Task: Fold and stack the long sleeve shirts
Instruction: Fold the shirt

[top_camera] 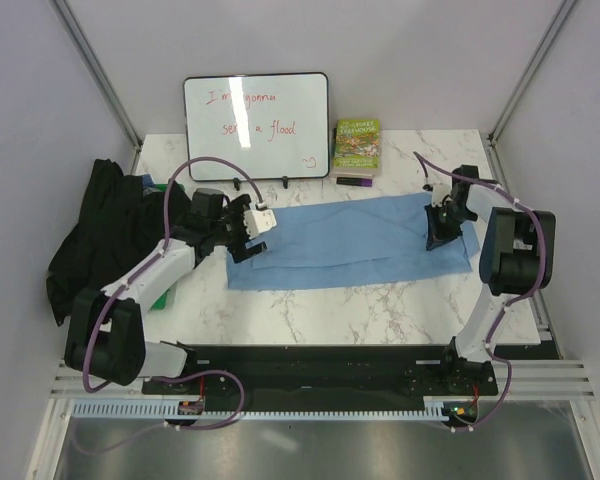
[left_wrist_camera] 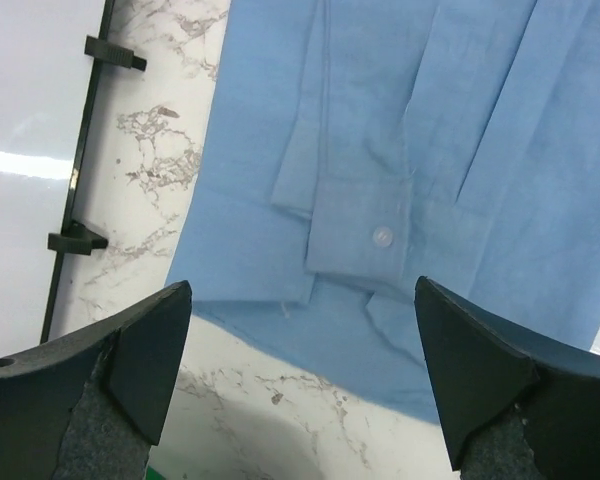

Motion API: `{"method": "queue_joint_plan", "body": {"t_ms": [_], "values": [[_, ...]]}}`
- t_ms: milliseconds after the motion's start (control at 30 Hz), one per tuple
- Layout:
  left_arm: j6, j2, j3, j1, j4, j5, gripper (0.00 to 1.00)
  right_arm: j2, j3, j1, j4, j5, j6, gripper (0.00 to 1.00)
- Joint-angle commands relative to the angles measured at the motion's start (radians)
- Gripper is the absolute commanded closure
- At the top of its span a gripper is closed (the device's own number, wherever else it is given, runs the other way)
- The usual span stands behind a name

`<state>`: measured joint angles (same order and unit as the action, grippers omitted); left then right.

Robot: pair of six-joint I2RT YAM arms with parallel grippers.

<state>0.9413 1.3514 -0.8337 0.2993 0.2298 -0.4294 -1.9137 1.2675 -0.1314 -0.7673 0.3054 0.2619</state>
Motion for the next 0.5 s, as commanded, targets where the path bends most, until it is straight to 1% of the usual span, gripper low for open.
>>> {"method": "queue_joint_plan", "body": {"t_ms": [0, 33, 67, 100, 133, 167, 233, 267, 333, 367, 433, 467], "values": [[-0.07, -0.035, -0.012, -0.017, 0.006, -0.06, 0.01, -0.118, 0.143, -0.028, 0.097, -0.245, 0.1, 0.98], [-0.062, -0.058, 0.002, -0.017, 0.009, -0.087, 0.01, -0.146, 0.186, -0.03, 0.108, -0.279, 0.118, 0.99], [-0.056, -0.069, 0.008, -0.015, 0.012, -0.104, 0.01, -0.175, 0.231, -0.03, 0.118, -0.354, 0.135, 0.99], [-0.046, -0.078, 0.015, -0.017, 0.017, -0.144, 0.01, -0.23, 0.333, -0.03, 0.123, -0.376, 0.172, 0.99], [-0.039, -0.083, 0.016, -0.017, 0.025, -0.164, 0.01, -0.257, 0.389, -0.028, 0.125, -0.402, 0.181, 0.99], [-0.045, -0.077, 0.013, -0.017, 0.025, -0.179, 0.0, -0.277, 0.5, -0.028, 0.114, -0.404, 0.188, 0.99], [-0.053, -0.048, -0.01, -0.012, 0.028, -0.221, 0.01, -0.298, 0.587, -0.028, 0.067, -0.39, 0.188, 0.99], [-0.049, 0.004, -0.024, -0.003, 0.029, -0.23, 0.01, -0.285, 0.652, -0.027, 0.047, -0.37, 0.186, 0.97], [-0.024, 0.064, -0.088, 0.011, 0.04, -0.238, 0.0, -0.251, 0.679, -0.027, -0.001, -0.322, 0.163, 0.95], [-0.01, 0.139, -0.116, 0.036, 0.051, -0.229, 0.01, -0.201, 0.662, -0.027, -0.01, -0.307, 0.157, 0.94], [-0.001, 0.219, -0.207, 0.079, 0.062, -0.149, 0.01, -0.147, 0.621, -0.027, -0.032, -0.253, 0.131, 0.92], [0.001, 0.253, -0.234, 0.124, 0.065, -0.116, 0.01, -0.095, 0.571, -0.025, -0.038, -0.238, 0.125, 0.91]]}}
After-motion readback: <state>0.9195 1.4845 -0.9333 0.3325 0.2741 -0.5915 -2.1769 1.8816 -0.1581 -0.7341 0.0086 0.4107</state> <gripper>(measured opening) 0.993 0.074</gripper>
